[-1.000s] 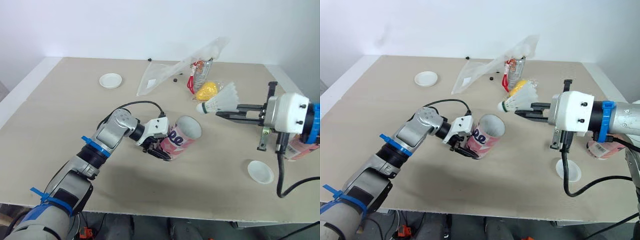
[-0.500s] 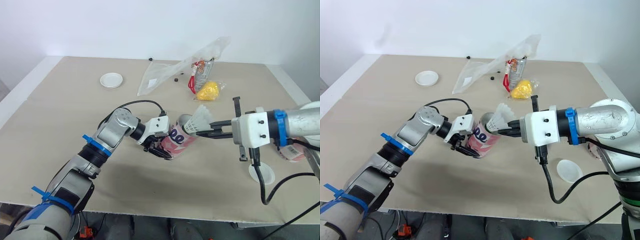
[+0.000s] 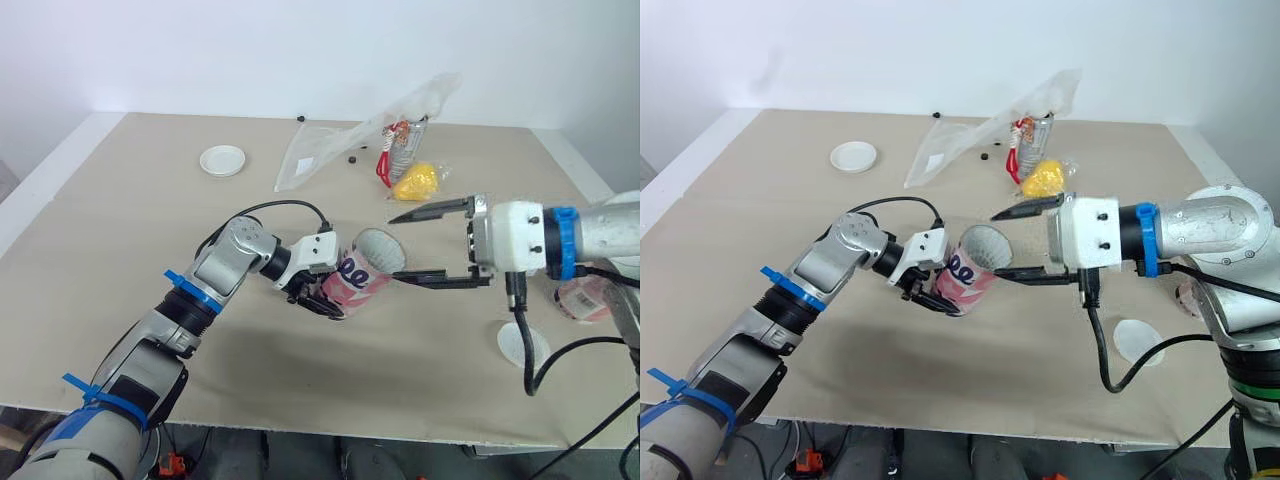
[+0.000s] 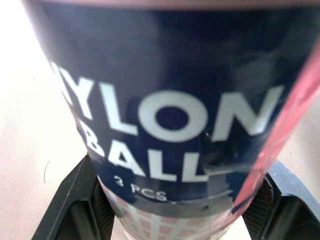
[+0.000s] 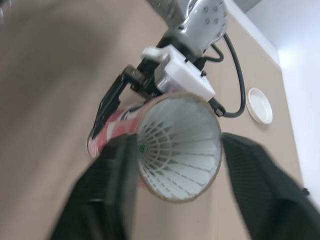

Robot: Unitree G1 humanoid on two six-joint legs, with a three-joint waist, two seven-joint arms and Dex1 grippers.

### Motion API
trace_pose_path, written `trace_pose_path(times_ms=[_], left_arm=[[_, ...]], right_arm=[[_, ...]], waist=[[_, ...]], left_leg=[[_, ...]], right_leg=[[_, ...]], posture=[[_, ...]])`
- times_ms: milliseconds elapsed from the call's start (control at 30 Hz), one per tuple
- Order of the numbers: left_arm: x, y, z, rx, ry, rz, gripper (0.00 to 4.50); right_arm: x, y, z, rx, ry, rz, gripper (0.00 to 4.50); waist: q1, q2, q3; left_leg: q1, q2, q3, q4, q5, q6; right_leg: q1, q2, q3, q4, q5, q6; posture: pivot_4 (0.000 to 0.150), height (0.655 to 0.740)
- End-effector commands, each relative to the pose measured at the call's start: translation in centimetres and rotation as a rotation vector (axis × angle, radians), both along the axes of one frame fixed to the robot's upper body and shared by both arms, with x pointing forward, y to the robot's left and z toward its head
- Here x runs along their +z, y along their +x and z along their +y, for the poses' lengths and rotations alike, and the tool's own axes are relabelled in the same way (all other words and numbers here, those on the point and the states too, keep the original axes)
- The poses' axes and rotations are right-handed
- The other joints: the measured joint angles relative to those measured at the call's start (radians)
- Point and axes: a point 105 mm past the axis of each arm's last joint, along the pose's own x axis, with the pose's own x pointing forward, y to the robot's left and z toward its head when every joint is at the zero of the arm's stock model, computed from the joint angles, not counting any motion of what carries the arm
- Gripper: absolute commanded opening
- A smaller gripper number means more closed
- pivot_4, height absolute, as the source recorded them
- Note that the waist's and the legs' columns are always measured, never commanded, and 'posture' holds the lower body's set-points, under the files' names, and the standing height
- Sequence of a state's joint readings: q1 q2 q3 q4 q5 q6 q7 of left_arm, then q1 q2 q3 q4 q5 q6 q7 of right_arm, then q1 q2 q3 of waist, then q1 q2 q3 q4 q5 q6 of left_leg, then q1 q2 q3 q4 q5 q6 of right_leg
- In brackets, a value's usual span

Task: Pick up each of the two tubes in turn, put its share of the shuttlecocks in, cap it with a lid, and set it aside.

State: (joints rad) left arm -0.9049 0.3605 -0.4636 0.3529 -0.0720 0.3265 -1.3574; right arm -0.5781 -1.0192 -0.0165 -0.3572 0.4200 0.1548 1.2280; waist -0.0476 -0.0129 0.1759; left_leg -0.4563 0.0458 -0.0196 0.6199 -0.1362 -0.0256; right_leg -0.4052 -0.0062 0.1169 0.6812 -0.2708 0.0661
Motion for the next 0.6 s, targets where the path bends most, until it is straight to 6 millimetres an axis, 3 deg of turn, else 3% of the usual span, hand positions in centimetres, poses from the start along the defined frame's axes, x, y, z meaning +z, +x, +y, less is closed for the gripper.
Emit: trace_pose_path(times_ms=[33,233,367,500,600], left_arm=[[0.4,0.4,0.3,0.024,-0.012,-0.017,2.82],[0.2,0.4,0.2,0.041,-0.049,0.008,2.82],[0.4,0.9,-0.3,0.080,-0.138,0.001,2.82],[-0.1,1.0,-0.1,0.108,-0.177,0.001,2.82],[-0.6,0.8,0.2,0.099,-0.157,-0.019,2.82]], right_arm=[[1.7,0.2,-1.5,-0.091,0.166,0.014,4.33],[0.8,0.7,-3.3,-0.230,0.452,0.181,4.33],[-1.2,1.1,-4.8,-0.346,0.635,0.308,4.33],[-3.4,0.9,-5.1,-0.410,0.691,0.363,4.33],[-3.5,0.8,-4.8,-0.404,0.698,0.361,4.33]], waist=[[0.000,0.000,0.000],[0.001,0.000,0.000],[0.001,-0.001,0.000],[0.003,-0.001,0.000],[0.002,-0.001,0.000]], left_leg=[[0.000,0.000,0.000,0.000,0.000,0.000],[0.000,0.000,-0.001,0.000,0.000,0.000],[0.000,0.000,-0.002,0.000,0.000,0.000],[-0.001,-0.001,-0.002,0.001,0.000,0.000],[-0.001,-0.001,-0.002,0.001,0.000,0.000]], right_leg=[[0.000,0.000,0.000,0.000,0.000,0.000],[0.001,0.000,-0.001,0.000,0.001,0.003],[0.001,0.000,-0.001,0.000,0.002,0.004],[0.001,0.000,-0.001,0.000,0.002,0.005],[0.001,0.001,-0.001,0.000,0.002,0.005]], posture=[[0.150,0.7400],[0.150,0.7400],[0.150,0.7400],[0.150,0.7400],[0.150,0.7400]])
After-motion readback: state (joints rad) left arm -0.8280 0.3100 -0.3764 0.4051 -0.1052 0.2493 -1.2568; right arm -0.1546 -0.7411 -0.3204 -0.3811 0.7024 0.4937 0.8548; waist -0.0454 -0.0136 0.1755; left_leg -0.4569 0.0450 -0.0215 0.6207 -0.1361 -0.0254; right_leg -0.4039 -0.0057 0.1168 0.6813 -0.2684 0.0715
